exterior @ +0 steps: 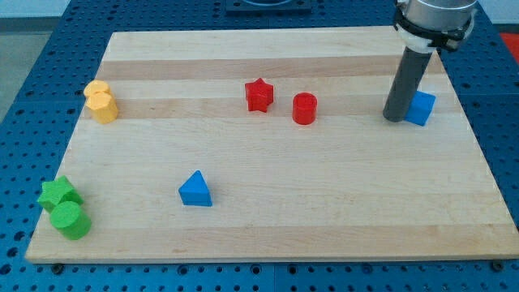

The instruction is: Push the blue triangle to the top left of the blue cube

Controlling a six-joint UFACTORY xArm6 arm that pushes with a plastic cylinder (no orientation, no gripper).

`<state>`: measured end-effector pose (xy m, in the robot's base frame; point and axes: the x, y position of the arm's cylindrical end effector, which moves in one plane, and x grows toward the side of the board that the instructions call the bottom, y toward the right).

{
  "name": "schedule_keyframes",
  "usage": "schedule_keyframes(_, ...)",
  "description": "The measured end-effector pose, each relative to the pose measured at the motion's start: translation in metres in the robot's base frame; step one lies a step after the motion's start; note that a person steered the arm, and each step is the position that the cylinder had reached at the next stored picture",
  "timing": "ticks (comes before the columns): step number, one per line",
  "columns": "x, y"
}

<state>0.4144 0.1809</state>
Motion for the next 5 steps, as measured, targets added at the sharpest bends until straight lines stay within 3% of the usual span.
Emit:
schedule_keyframes(2,0.111,-0.034)
schedule_keyframes(3,0.163,-0.089)
schedule_keyframes(4,0.192,-0.138)
schedule_keyframes(5,0.192,-0.187)
